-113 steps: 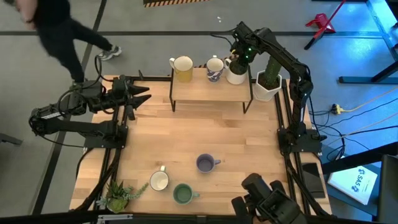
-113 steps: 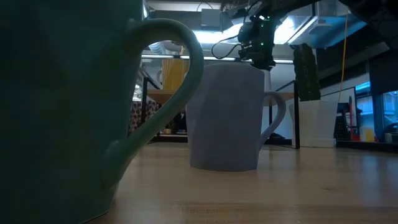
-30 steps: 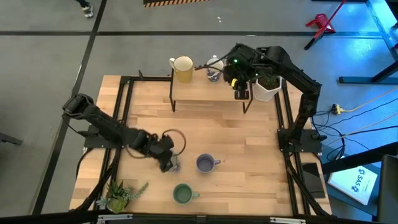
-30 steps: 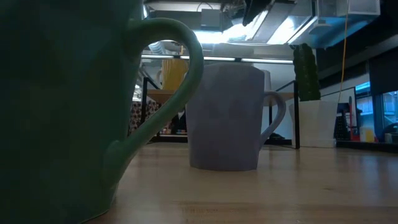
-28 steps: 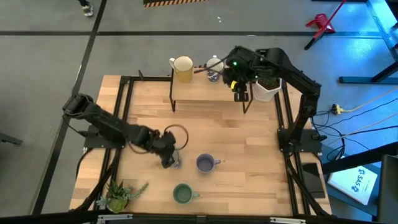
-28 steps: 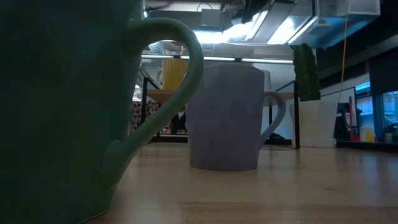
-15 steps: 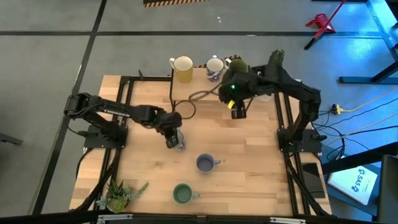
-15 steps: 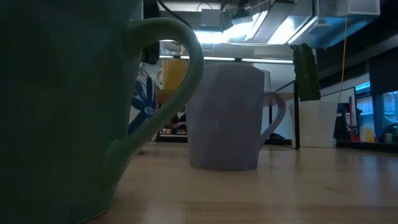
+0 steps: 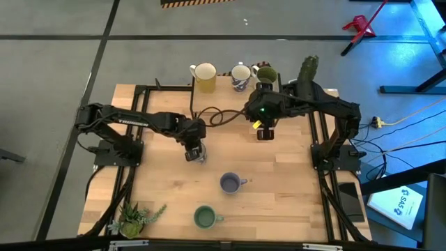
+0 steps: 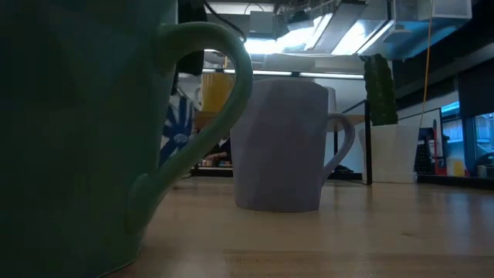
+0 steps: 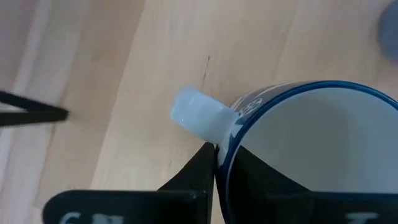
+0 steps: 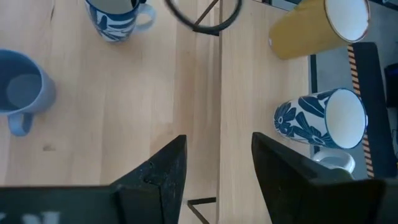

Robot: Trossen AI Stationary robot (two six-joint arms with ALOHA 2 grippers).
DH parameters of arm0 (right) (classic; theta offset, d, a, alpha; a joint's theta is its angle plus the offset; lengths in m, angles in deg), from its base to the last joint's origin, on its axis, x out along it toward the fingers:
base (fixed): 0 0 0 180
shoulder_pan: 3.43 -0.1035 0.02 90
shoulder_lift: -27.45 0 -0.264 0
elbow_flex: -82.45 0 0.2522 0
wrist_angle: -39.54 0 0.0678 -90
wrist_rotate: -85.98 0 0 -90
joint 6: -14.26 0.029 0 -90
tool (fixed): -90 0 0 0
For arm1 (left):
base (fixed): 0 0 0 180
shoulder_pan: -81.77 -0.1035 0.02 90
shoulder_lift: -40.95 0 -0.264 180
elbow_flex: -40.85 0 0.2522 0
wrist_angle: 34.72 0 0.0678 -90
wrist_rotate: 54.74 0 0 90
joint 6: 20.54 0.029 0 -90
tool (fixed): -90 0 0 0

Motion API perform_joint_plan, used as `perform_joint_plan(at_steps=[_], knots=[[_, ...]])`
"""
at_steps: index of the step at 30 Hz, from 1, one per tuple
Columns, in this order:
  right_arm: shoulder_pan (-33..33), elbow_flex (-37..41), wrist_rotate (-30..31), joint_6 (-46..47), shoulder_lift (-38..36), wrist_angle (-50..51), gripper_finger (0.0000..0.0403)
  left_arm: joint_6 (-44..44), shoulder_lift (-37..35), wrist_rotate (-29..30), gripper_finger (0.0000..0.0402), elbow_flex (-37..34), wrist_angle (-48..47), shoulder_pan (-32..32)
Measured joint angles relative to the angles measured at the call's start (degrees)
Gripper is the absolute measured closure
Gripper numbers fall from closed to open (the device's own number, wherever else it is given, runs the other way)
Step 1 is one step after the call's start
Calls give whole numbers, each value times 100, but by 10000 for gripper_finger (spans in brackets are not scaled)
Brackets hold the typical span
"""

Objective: Place coffee mugs
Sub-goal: Put the blue patterned mug on the shelf

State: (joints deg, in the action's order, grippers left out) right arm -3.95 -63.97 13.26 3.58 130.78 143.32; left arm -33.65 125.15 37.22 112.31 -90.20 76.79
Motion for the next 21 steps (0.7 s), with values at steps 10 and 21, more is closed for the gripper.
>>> perform_joint_plan(at_steps=[10, 21], knots=[[0, 0, -511, -180, 25, 0, 235, 484, 135, 16, 344, 0, 79, 12], [15, 884, -964, -765, 76, -753, 235, 767, 120, -302, 260, 452, -67, 12]])
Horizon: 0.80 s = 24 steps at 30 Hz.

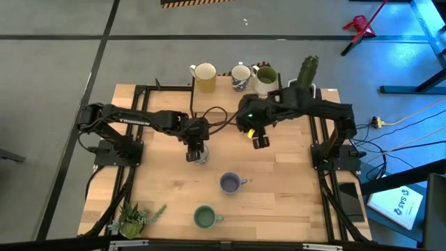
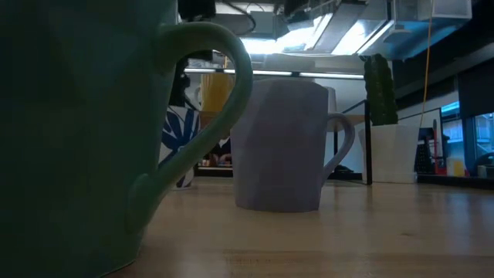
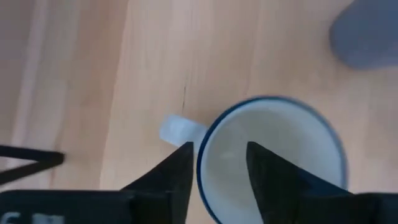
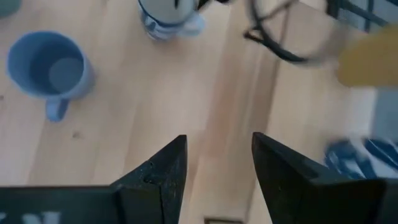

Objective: Place coffee mugs
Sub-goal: Put the blue patterned mug on the shelf

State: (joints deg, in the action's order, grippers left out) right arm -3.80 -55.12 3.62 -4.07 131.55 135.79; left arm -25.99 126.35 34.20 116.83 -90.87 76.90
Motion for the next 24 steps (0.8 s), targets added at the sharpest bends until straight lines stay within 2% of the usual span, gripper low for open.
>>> perform_joint_plan(at_steps=[7, 10, 13, 17, 24], knots=[[-4, 1318, -972, -655, 0, -1832, 235, 202, 0, 31, 221, 801, -674, 0], [-4, 1932, -976, -747, 0, -2653, 235, 46, -5, 239, 220, 1276, -1582, 0], [-4, 2543, -968, -759, 0, -3631, 235, -75, -205, 708, 219, 1849, -2679, 10], [-4, 3225, -767, -302, 4, -4824, 235, -950, -637, 1192, 219, 2495, -3725, 181], [-4, 4132, -213, 158, 9, -6469, 235, -2939, -1706, 1994, 219, 2864, -3935, 764]])
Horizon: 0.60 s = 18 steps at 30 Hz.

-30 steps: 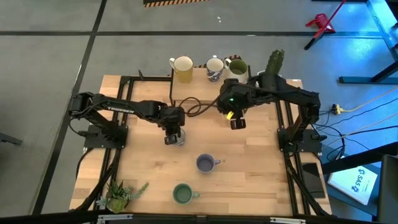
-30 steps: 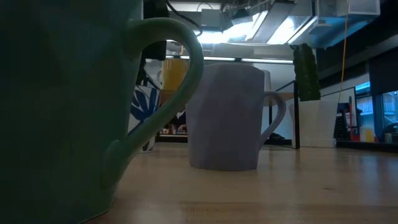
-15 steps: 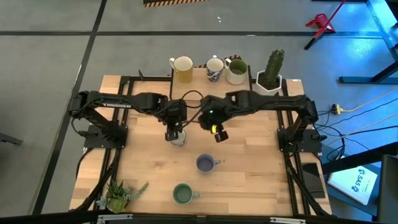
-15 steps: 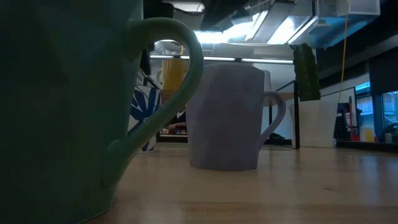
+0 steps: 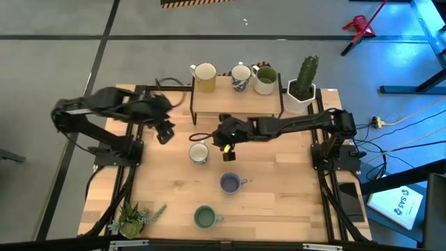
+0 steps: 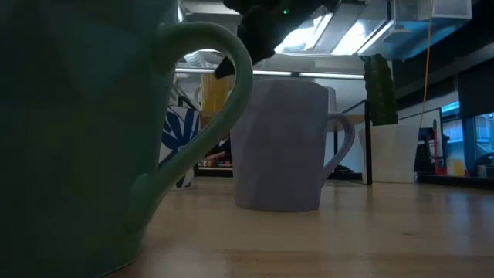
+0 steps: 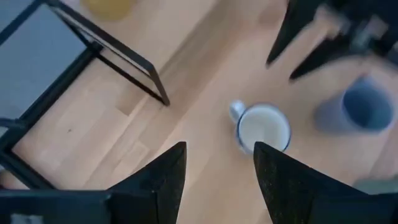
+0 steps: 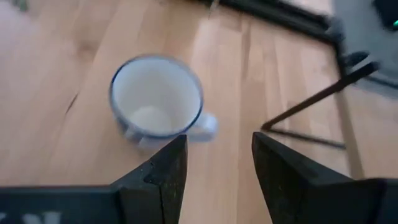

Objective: Place coffee mugs
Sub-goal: Put the blue patterned mug on the shelf

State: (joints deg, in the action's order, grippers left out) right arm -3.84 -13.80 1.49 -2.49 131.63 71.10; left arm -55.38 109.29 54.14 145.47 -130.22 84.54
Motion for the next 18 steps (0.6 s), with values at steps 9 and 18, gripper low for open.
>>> perform_joint_plan(at_steps=[9, 18], knots=[[-1, 164, 35, 338, 514, -1007, 235, -1144, -670, 872, 219, 6, 4, 591], [-33, 39, 302, 455, 743, -1129, 235, -1141, -651, 939, 219, -3, -13, 683]])
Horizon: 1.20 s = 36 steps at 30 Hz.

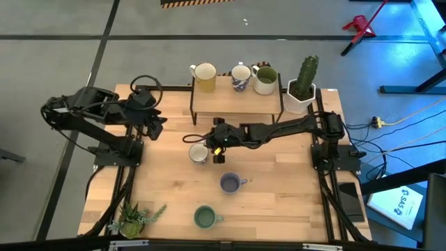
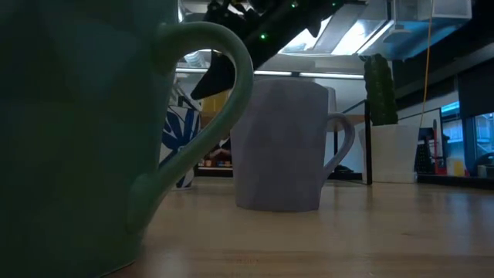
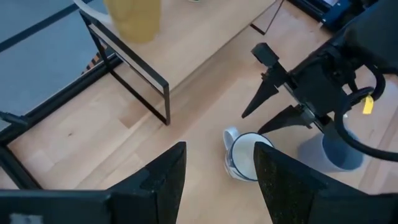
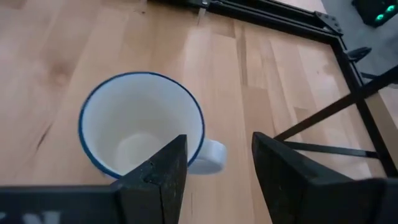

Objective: Place coffee mugs
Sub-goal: Put the blue patterned mug on the shelf

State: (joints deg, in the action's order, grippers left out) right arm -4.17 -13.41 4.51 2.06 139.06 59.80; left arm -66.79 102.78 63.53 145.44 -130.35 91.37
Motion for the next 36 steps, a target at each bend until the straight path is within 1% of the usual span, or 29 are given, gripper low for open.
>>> perform_joint_plan(at_steps=[11, 17, 24, 33, 36], knots=[[-3, -10, -90, 185, 356, -47, 235, 17, 29, 114, 219, 0, -2, 0], [-2, -17, -126, 307, 365, 62, 235, 30, 29, 120, 219, 0, -2, -2], [0, -17, -317, 450, 361, 207, 235, 34, 29, 125, 219, 0, -2, -2], [5, 0, -419, 595, 383, 460, 235, 174, 29, 273, 219, 0, -2, -4], [6, -2, -457, 656, 381, 488, 251, 189, 29, 275, 219, 0, -2, -4]])
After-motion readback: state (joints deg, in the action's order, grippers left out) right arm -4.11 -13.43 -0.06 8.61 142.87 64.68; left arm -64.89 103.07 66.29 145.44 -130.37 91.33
